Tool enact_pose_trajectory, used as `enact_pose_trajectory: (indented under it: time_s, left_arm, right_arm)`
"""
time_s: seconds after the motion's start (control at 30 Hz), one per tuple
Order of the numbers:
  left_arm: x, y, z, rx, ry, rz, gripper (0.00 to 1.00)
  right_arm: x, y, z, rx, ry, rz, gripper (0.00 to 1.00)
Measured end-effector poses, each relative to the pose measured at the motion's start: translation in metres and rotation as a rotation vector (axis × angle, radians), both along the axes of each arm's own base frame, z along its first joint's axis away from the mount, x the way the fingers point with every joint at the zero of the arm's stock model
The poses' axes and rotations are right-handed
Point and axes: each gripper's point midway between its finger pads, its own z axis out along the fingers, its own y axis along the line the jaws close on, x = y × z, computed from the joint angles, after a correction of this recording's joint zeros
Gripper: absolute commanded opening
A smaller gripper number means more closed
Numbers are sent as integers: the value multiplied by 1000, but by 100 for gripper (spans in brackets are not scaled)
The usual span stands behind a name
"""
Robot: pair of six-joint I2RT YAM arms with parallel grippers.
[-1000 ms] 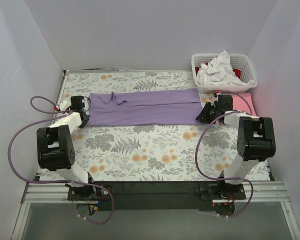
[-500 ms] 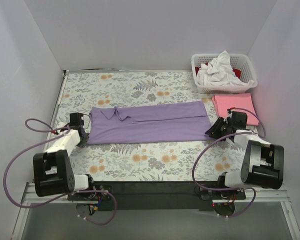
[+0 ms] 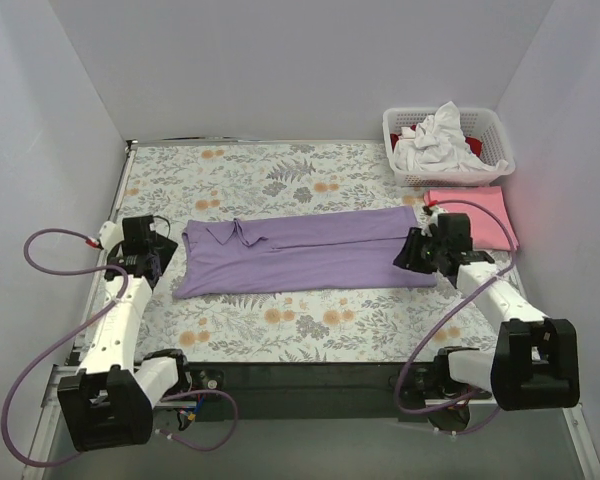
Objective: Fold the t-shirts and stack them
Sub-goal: Fold the tshirt
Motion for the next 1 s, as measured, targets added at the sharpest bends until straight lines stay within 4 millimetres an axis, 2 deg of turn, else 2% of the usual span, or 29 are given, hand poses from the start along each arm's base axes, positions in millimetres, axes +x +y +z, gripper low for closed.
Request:
enact_pose_trajectory:
  time_s: [0.1, 0.17, 0.3, 0.37, 0.47, 0.57, 0.83, 1.0]
  left_arm:
    - [24, -21, 19, -21, -61, -96, 51]
    - [40, -42, 20, -34, -64, -176, 49]
    - [70, -92, 2, -65, 2, -343, 48]
    - [82, -103, -11, -72, 38, -378, 47]
    - [93, -107, -32, -70, 91, -392, 44]
    - [97, -107, -48, -66, 133, -395, 41]
    - [109, -109, -75, -68, 177, -402, 36]
    - [112, -110, -79, -68, 175, -402, 35]
  right_arm:
    - [13, 49, 25, -16, -83, 177, 42]
    - [23, 82, 42, -12, -146, 280, 41]
    - [37, 150, 63, -24, -247, 482, 41]
    - [41, 180, 66, -34, -277, 570, 41]
    - [44, 221, 65, -55, -312, 694, 41]
    - [45, 251, 64, -81, -348, 790, 41]
    - [50, 312, 49, -131, -418, 963, 41]
    - [54, 344, 35, -150, -447, 1037, 41]
